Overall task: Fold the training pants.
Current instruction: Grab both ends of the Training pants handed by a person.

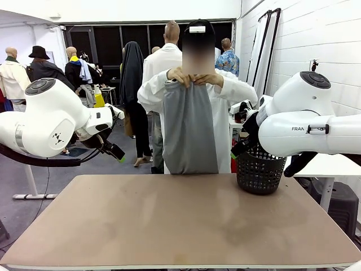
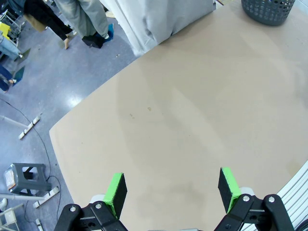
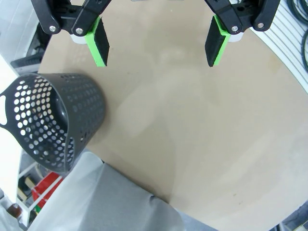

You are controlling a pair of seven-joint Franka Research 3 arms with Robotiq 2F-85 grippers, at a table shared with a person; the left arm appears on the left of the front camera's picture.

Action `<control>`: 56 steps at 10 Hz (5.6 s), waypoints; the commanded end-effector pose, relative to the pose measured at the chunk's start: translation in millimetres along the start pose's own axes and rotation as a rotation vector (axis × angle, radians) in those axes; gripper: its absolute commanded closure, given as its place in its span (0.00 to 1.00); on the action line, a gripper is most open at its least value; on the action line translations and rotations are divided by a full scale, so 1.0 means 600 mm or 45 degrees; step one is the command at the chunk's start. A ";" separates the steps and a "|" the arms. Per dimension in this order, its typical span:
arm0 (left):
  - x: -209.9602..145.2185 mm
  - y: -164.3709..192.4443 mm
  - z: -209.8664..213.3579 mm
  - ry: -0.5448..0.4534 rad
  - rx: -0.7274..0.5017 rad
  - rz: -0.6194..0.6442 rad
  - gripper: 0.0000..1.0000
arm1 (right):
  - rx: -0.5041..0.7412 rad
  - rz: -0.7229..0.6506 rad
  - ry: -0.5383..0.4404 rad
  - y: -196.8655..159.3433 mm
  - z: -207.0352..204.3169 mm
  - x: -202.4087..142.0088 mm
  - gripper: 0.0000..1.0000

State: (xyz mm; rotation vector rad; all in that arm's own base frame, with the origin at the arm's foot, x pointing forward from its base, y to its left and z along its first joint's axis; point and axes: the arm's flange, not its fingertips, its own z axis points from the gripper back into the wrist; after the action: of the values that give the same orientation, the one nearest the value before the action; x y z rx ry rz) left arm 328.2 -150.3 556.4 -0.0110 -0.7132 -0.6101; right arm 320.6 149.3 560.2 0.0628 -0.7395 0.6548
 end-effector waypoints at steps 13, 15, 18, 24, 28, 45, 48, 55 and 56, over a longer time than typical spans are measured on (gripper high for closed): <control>0.001 0.002 0.001 -0.013 0.001 0.001 0.00 | 0.005 0.003 -0.009 0.001 -0.001 0.002 0.00; 0.001 0.002 0.001 -0.013 0.001 0.001 0.00 | 0.005 0.003 -0.009 0.001 -0.001 0.002 0.00; 0.001 0.002 0.001 -0.013 0.001 0.001 0.00 | 0.005 0.003 -0.009 0.001 -0.001 0.002 0.00; 0.001 0.002 0.001 -0.013 0.001 0.001 0.00 | 0.005 0.003 -0.009 0.001 -0.001 0.002 0.00; 0.001 0.002 0.001 -0.013 0.001 0.001 0.00 | 0.005 0.003 -0.009 0.001 -0.001 0.002 0.00; 0.001 0.002 0.001 -0.013 0.001 0.001 0.00 | 0.005 0.003 -0.009 0.001 -0.001 0.002 0.00; 0.001 0.002 0.001 -0.013 0.001 0.001 0.00 | 0.005 0.003 -0.009 0.001 -0.001 0.002 0.00; 0.001 0.002 0.001 -0.013 0.001 0.001 0.00 | 0.005 0.003 -0.009 0.001 -0.001 0.002 0.00; 0.001 0.002 0.001 -0.013 0.001 0.001 0.00 | 0.005 0.003 -0.009 0.001 -0.001 0.002 0.00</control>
State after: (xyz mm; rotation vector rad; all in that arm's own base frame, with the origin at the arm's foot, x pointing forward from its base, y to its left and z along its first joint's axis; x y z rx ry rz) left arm 328.3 -150.3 556.4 -0.0110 -0.7133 -0.6100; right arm 320.6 149.3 560.2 0.0628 -0.7396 0.6548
